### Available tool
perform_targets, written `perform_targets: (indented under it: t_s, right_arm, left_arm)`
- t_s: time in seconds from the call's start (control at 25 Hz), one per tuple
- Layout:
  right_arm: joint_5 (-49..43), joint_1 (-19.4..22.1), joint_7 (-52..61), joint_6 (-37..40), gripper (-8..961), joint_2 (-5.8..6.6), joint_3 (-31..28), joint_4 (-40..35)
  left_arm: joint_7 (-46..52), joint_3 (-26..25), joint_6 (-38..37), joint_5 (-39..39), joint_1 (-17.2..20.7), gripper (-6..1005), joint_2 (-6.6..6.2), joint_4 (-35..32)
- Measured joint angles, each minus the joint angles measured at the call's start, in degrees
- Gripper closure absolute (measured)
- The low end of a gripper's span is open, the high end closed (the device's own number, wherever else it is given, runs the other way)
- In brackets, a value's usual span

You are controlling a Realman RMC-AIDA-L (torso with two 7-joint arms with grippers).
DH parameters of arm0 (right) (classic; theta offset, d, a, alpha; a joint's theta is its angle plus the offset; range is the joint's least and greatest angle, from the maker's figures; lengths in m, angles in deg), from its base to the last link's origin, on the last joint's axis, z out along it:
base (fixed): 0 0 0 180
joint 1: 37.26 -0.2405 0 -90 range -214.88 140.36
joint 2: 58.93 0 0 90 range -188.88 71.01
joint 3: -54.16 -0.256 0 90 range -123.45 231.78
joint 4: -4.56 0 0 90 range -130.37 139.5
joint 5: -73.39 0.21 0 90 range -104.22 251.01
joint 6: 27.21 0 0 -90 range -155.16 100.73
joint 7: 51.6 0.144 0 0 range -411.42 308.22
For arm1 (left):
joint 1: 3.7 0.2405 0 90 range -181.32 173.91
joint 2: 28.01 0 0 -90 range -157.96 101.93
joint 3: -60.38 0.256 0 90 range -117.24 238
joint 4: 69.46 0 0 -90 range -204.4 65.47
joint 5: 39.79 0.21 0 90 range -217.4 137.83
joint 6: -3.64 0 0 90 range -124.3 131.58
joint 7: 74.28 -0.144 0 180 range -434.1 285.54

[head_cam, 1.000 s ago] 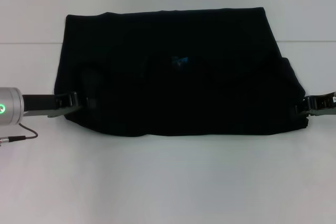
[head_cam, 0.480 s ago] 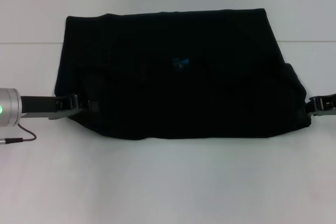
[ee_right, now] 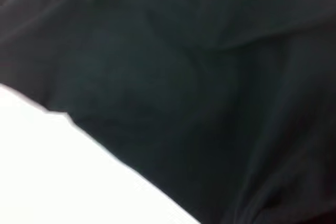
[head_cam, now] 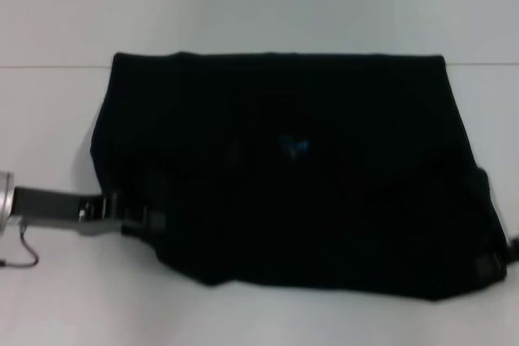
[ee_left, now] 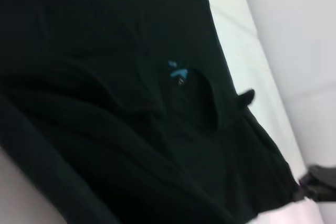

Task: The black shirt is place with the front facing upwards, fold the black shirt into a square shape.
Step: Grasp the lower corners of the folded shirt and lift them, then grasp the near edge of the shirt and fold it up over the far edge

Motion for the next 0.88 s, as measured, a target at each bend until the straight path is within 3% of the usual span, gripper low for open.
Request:
perform_targets:
  t_s: [0.16,0.28,0.52,0.72,0.88]
  right_arm:
    - [-0.29,1.66,-5.2,6.02,916,-0.21,1.65,0.2]
    - [-1.98,2.95,-9.27,9.39,917,-1.45,3.62,0.56]
    - [-3.56,3.79,-10.94,9.89,918,-2.59,3.14,0.71]
    - [-3.33,3.65,-11.22,8.96,917,-2.26,-2.04,0.74]
    - [-3.17,2.83,-9.88,7.16,917,-0.99,-10.1,0.72]
  left_arm:
    - [0.52,-0.02,-7.24,4.87,0.36,970,-0.33,-0.07]
    - [0.91,0.1,-11.41,8.8,0.44,968,-0.33,0.06]
    - [1.96,-0.7,-14.63,11.73,1.07,966,-0.21,-0.71]
    - [1.99,-2.66,-14.32,11.4,0.39,964,-0.46,-1.19]
    - [3.57,-10.73,-11.22,11.2,-1.27,962,-1.39,-1.38]
